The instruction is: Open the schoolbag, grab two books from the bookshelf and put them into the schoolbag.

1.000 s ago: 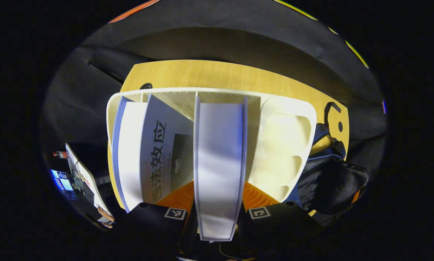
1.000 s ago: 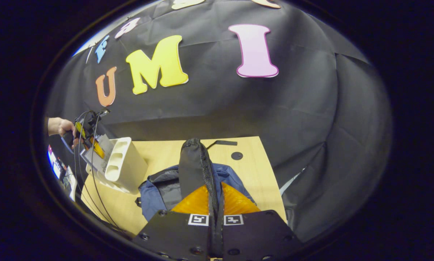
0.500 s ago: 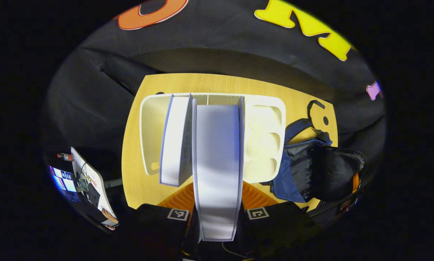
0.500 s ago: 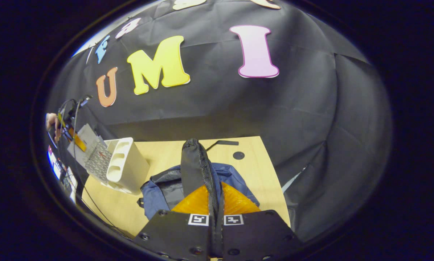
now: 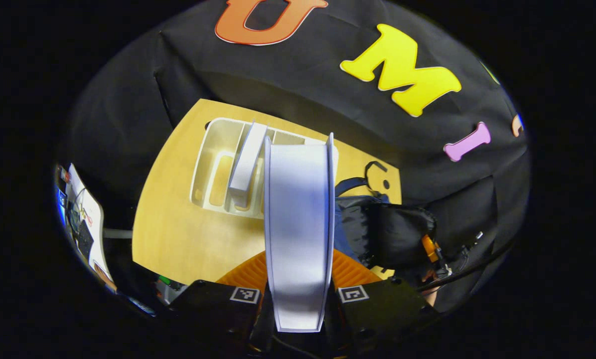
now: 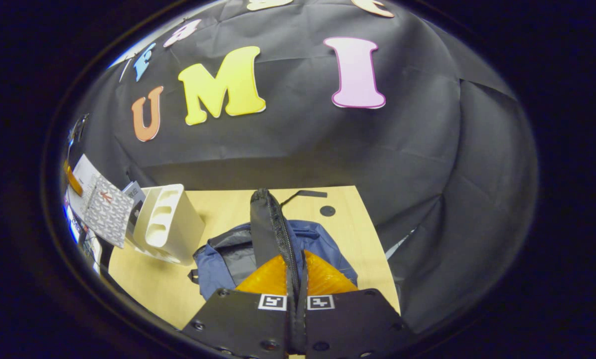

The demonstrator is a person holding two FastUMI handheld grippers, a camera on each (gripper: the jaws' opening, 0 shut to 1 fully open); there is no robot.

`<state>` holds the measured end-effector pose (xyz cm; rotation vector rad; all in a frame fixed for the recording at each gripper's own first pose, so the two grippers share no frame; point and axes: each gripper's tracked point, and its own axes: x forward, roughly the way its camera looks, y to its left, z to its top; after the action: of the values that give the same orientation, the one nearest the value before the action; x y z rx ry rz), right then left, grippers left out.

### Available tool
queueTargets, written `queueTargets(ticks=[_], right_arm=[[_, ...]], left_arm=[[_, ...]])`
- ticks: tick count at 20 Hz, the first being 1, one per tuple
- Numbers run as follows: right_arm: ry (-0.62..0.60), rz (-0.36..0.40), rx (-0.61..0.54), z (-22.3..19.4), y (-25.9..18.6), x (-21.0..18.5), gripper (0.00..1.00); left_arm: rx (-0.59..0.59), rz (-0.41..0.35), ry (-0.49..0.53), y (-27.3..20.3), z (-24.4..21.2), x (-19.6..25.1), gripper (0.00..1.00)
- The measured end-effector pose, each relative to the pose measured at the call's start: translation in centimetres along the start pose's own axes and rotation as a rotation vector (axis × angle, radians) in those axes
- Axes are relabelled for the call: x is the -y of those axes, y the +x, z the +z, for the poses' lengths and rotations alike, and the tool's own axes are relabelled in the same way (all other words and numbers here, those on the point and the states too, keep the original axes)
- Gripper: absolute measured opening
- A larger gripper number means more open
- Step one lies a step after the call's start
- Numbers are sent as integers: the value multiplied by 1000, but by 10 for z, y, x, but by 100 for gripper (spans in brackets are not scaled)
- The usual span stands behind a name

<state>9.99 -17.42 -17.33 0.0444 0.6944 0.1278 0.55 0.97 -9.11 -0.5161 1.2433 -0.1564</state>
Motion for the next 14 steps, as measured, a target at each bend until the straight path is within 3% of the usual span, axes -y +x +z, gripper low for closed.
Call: queueTargets(ticks=[3, 9, 14], right_arm=[[-16, -13, 0, 1, -3, -2, 0], [-40, -19, -9, -1, -2, -8, 1], [-30, -24, -20, 0, -1, -3, 0]], left_arm=[[17, -157, -70, 4, -12, 30, 43], [13, -353, -160, 65, -50, 85, 43], [-68, -398, -181, 139, -96, 119, 43]])
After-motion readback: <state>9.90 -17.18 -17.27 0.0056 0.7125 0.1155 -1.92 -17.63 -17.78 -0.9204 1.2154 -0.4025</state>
